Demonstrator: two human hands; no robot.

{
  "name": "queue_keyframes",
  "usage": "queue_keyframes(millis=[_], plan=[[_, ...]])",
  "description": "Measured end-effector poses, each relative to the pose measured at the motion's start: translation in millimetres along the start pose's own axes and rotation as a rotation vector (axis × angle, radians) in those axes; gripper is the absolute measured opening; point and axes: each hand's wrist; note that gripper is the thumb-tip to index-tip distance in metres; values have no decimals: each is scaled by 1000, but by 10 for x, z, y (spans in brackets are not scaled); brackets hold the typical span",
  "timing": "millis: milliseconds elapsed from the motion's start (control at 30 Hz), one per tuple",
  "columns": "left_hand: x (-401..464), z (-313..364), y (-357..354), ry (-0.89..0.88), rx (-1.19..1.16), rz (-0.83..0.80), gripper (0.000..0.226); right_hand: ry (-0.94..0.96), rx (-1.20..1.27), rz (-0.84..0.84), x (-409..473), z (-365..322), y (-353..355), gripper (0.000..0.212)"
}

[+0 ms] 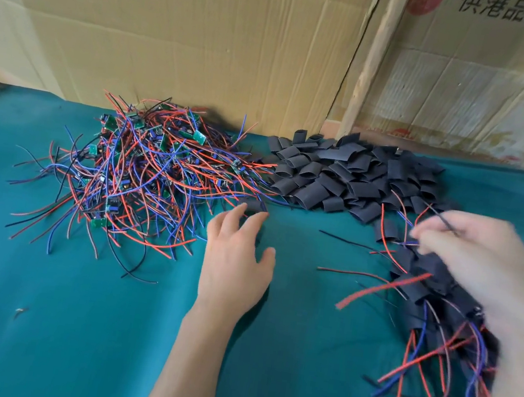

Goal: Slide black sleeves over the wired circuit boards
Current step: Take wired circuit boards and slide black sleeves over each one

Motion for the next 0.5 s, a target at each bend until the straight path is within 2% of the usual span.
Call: queue_keyframes(millis=[67, 133, 200, 333, 433, 500], plan=[[-8, 2, -38, 0, 100, -37, 59, -64, -100, -13, -24, 117, 258, 46], [-11, 11, -71, 6, 175, -50, 62, -163, -135, -65, -43, 216, 400, 43], [-6, 13, -91, 24, 226, -53, 63, -218, -149, -31, -29, 276, 437, 38], [-10, 32, -133, 64, 261, -75, 64, -33, -174, 143, -20, 5, 162, 30], [-4, 39, -136, 86, 250, -65, 67, 156, -236, 32, 1, -171, -343, 38], [-2, 33, -132, 95, 255, -51, 68, 200, -319, -75, 28, -155, -680, 41]])
Point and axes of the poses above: each hand's wrist, its own x-axis towards the middle knuckle, its own y-axis out of the back of the hand, z = x × y, and after that the axes turned 2 degrees about x, right-handed
